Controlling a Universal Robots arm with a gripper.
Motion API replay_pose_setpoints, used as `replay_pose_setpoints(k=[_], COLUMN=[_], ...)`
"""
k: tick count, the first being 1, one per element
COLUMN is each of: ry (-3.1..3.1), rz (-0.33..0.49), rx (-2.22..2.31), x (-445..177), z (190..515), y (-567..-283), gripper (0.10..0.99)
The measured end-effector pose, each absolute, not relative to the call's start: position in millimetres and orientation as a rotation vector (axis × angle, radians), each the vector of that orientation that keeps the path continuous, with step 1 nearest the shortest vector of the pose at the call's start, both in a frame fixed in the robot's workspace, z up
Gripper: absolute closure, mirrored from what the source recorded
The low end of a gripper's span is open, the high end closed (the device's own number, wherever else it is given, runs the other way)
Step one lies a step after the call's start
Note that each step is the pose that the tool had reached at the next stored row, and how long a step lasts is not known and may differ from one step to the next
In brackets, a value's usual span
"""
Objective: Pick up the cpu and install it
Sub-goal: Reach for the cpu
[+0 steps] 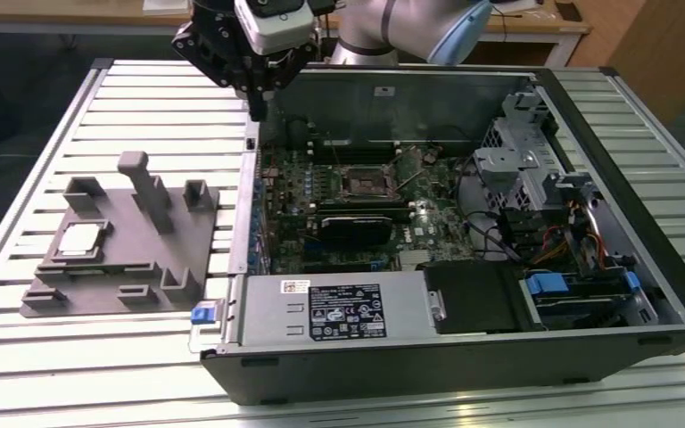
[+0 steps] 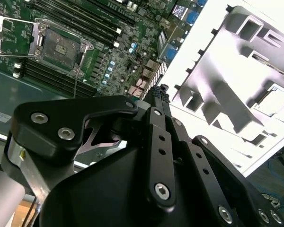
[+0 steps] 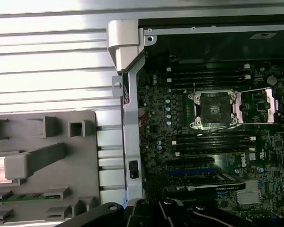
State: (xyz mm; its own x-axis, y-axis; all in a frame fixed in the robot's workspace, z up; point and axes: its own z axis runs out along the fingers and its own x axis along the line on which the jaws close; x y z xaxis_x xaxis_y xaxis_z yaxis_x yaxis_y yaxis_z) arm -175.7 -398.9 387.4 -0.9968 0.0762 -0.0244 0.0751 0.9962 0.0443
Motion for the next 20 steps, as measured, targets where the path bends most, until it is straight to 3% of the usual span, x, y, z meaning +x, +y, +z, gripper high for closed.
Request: replay_pose_setpoints(k=[20], ry=[3.113], rz=[0.068], rx=[0.118], x=[-187.9], z=[385.9], y=[-398.9], gripper=[0.98])
